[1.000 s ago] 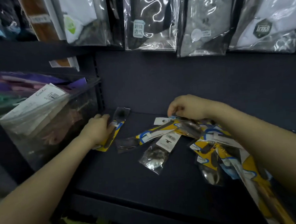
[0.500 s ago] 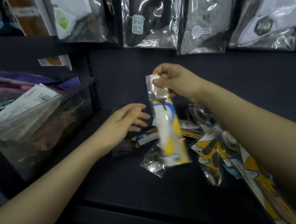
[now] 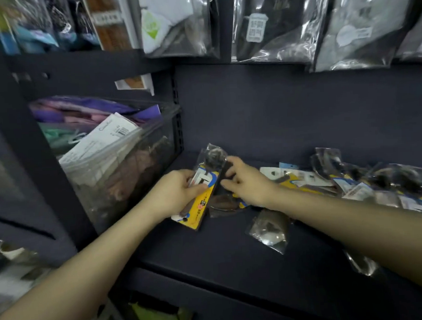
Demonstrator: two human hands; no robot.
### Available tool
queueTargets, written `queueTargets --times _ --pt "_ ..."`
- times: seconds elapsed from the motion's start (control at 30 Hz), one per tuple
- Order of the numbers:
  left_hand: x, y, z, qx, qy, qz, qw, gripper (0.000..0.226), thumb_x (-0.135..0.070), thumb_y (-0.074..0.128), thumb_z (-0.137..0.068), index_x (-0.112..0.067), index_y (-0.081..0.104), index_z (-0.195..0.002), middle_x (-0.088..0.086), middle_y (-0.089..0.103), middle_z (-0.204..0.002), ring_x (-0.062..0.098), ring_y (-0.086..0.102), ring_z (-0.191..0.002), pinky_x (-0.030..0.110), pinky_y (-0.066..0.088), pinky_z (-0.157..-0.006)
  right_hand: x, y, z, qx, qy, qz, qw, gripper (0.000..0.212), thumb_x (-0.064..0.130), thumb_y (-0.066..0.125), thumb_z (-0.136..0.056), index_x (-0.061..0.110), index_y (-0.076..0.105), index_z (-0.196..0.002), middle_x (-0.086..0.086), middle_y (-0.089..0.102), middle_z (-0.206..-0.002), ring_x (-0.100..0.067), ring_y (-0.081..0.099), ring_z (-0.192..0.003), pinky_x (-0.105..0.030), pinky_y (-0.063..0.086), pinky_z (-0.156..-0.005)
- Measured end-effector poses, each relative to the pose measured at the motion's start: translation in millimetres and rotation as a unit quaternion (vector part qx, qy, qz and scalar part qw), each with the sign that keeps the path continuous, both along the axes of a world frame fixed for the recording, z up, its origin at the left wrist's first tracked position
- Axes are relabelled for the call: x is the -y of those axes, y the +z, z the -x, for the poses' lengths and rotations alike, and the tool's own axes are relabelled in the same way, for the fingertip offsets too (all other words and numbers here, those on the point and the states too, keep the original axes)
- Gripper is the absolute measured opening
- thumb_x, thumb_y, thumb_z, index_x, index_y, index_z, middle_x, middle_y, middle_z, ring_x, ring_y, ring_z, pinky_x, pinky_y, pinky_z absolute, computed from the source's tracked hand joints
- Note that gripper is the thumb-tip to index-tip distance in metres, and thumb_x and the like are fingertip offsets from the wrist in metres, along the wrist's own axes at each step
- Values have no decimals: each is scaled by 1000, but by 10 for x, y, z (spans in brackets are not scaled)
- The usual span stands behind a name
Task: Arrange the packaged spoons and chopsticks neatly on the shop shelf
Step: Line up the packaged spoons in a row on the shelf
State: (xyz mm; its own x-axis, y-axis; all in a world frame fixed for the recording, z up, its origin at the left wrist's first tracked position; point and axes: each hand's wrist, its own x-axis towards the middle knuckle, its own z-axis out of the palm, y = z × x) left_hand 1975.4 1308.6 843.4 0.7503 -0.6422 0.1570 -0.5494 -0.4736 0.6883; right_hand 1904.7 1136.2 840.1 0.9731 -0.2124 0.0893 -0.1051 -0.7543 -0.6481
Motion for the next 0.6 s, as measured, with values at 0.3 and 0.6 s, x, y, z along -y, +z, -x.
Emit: queueTargets --times 0.3,0.6 --pt "223 -18 -69 104 -56 -46 992 28 -24 54 -89 -7 60 -110 12 67 -95 22 60 -88 26 43 -81 348 173 -98 -61 -112 27 991 28 32 52 -90 5 50 -99 -13 60 -86 -25 58 -71 -28 44 -58" --pt "1 -173 -118 180 -119 -186 959 44 -21 35 -98 -16 31 -142 1 23 -153 16 26 -139 20 19 -108 294 110 -485 -64 -166 72 982 46 21 60 -85 1 43 -123 -20 44 -129 -37 51 -112 -37 43 -92"
